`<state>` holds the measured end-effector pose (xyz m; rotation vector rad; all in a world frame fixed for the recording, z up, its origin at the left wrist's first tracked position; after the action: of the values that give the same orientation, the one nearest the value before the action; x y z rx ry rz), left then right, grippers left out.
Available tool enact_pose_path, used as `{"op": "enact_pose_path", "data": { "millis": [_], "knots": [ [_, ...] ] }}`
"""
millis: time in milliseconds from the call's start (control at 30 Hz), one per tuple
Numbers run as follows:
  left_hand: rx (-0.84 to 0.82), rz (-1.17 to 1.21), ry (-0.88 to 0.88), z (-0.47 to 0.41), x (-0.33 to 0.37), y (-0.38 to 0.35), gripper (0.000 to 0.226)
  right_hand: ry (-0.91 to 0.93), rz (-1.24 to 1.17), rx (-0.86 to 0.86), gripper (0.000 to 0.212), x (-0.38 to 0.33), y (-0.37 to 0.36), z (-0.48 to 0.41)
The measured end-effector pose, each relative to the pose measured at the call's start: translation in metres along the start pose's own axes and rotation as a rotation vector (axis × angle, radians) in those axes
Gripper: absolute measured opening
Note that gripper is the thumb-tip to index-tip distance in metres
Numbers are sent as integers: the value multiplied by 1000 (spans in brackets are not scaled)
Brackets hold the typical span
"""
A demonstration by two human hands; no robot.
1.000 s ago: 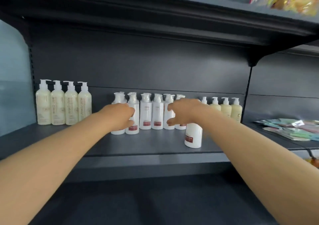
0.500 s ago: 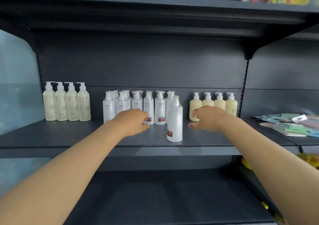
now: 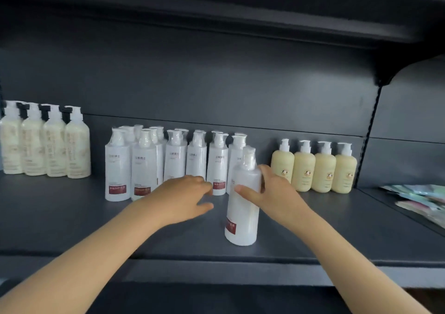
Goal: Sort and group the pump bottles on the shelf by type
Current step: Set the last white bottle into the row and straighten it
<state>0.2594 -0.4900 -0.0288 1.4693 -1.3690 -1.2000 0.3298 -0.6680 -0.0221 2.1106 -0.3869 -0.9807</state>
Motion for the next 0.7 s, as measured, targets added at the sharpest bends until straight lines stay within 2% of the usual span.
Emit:
{"op": "enact_pose_path", "data": {
  "millis": [100, 233, 333, 433, 533, 700],
  "knots": [
    [32, 80, -3, -9, 4, -5, 41, 29, -202, -3, 51, 10, -6, -6],
    [40, 189, 16, -13, 7, -4, 38, 60, -359, -58, 43, 18, -3, -19],
    [53, 392, 78, -12, 6, -3, 36, 93, -495, -134, 31, 26, -3, -31],
    [90, 587, 168, -10, 8, -3, 43, 110, -579, -215, 36, 32, -10, -46],
    [167, 696, 247, -10, 7, -8, 43, 126, -658, -280, 48, 24, -22, -59],
    [356, 739, 394, -9, -16, -7, 40, 133, -835, -334, 41, -6, -48, -82]
  ]
}}
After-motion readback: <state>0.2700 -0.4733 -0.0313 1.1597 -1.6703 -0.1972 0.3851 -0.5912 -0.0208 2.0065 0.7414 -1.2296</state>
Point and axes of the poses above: each hand's wrist, its own z-axis away from the middle knuckle, its own y-axis out of the back of the hand, x = y × z, the point moved 2 cm from there along -z, towards the middle knuckle, and after that the axes turned 2 degrees about -z, right-handed, at the moved point
